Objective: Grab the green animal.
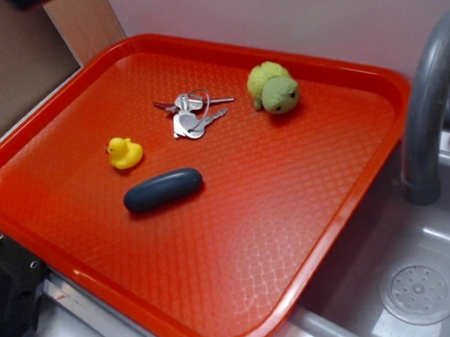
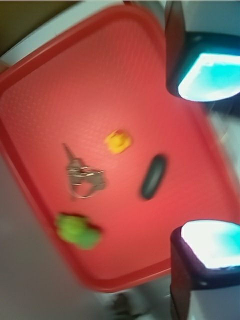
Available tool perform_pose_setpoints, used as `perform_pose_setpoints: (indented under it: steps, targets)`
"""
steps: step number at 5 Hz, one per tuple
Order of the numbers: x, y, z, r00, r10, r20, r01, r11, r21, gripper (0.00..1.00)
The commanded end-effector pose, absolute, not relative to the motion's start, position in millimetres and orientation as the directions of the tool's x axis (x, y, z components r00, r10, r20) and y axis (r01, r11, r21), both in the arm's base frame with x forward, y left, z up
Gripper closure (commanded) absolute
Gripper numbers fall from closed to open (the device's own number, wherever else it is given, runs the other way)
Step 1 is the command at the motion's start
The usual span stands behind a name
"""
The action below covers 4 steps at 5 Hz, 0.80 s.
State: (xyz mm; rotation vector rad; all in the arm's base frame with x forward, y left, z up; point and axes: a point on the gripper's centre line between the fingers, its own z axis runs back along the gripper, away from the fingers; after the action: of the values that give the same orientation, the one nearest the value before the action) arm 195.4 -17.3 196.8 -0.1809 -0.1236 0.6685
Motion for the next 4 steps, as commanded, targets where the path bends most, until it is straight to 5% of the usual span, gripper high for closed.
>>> perform_pose_setpoints:
  steps: [1, 4]
  targets:
    - [262, -27, 172, 0.623, 0.779, 0.066, -0.732, 0.611, -0.302, 0.0]
    - [336, -61, 98, 0.614, 0.789, 0.008, -0.761, 0.595, -0.257, 0.0]
